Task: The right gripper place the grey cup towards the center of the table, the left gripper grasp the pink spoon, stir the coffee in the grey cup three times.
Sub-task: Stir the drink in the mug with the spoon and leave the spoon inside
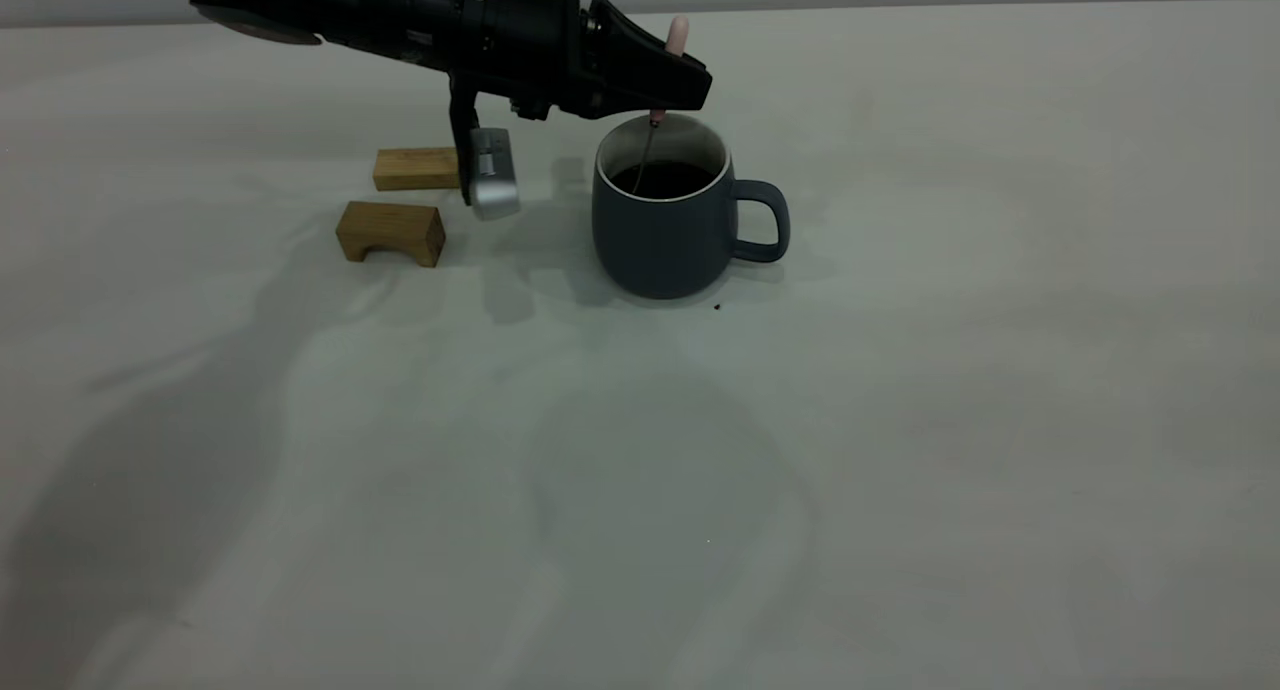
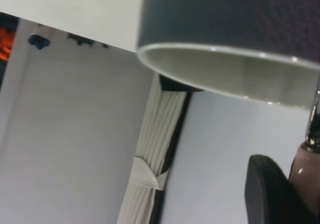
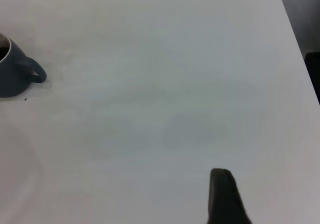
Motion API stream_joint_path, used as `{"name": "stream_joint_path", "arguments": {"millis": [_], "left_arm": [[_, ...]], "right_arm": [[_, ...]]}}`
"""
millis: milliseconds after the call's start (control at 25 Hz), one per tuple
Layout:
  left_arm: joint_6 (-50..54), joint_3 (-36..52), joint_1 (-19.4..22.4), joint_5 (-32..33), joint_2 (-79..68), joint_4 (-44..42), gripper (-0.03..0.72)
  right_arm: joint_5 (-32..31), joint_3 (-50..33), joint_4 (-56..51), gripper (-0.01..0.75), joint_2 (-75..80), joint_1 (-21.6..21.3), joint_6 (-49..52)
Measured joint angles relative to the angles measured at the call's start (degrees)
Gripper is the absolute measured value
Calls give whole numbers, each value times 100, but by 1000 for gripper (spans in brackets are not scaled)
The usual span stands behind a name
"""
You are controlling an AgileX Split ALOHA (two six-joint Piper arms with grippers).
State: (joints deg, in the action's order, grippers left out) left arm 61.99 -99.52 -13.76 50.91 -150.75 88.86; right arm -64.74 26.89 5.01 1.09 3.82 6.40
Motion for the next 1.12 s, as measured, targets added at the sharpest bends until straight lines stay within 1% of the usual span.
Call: {"name": "stream_joint_path", "arguments": {"millis": [280,400,480,560,680,800,920,1000,1120], "left_arm": [[0,0,-217,17,0,60,122],[5,0,-221,127,0,-95,122],[-2,0,-221,229,0,-260,144],[-149,0,-221,278,0,-452,214],[-844,0,-221,322,78,-857,392],[-1699,0,-221,335,278,-1283,523],[-2467,0,-221,384,606,-2079,572],[-2916,0,-248,477,859,-2911,574],[-3529,0,-361,697,1319,-4412,570]], "right_arm": [[0,0,0,491,0,0,0],[0,0,0,491,0,0,0],[0,0,0,491,0,0,0],[0,0,0,491,0,0,0],[0,0,0,491,0,0,0],[0,0,0,491,0,0,0],[0,0,0,491,0,0,0],[0,0,0,491,0,0,0],[0,0,0,491,0,0,0]]}}
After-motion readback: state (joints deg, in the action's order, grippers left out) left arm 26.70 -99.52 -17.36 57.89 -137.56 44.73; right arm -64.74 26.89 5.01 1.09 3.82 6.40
